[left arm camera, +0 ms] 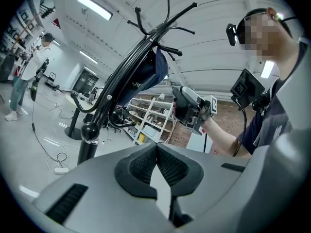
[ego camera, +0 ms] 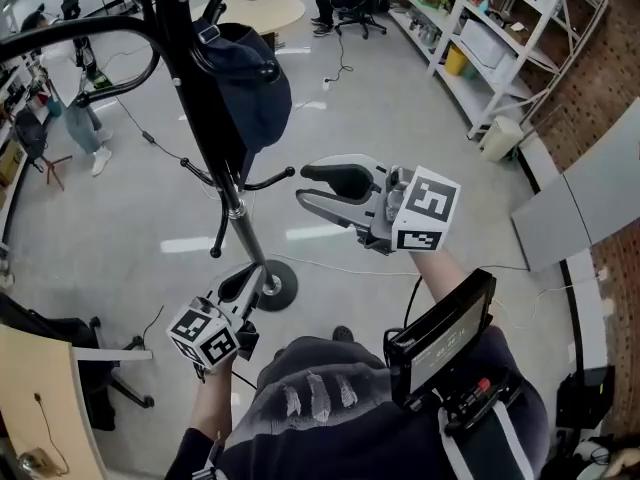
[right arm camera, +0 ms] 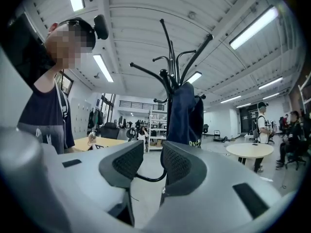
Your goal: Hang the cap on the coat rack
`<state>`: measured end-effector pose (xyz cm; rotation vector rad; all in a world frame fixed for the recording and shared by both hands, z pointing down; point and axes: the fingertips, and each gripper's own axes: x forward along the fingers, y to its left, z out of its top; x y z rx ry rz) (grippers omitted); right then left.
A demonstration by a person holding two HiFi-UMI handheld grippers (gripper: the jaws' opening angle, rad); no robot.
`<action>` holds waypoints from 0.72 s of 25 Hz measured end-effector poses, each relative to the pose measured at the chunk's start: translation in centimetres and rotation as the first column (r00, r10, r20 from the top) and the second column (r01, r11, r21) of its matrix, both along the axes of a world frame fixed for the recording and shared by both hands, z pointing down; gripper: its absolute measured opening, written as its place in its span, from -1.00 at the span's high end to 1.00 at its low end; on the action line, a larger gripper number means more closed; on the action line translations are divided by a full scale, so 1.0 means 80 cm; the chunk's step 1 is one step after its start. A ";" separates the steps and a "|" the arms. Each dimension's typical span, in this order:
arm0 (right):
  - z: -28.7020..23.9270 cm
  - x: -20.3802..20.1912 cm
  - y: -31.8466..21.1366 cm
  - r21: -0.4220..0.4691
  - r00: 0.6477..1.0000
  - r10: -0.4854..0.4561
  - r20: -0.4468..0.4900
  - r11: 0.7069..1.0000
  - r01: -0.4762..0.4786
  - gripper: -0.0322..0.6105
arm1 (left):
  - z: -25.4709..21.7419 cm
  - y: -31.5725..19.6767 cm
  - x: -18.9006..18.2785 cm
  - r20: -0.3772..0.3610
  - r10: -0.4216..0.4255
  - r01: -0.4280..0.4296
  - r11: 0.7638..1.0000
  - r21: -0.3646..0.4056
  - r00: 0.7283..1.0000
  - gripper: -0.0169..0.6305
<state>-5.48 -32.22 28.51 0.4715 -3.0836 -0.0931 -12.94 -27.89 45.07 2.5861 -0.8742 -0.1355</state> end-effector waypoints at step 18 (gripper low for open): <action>0.068 -0.011 0.065 -0.107 0.982 0.189 -0.009 0.976 -0.189 0.75 | -0.015 0.007 -0.019 0.005 0.144 -0.144 0.989 0.021 0.990 0.93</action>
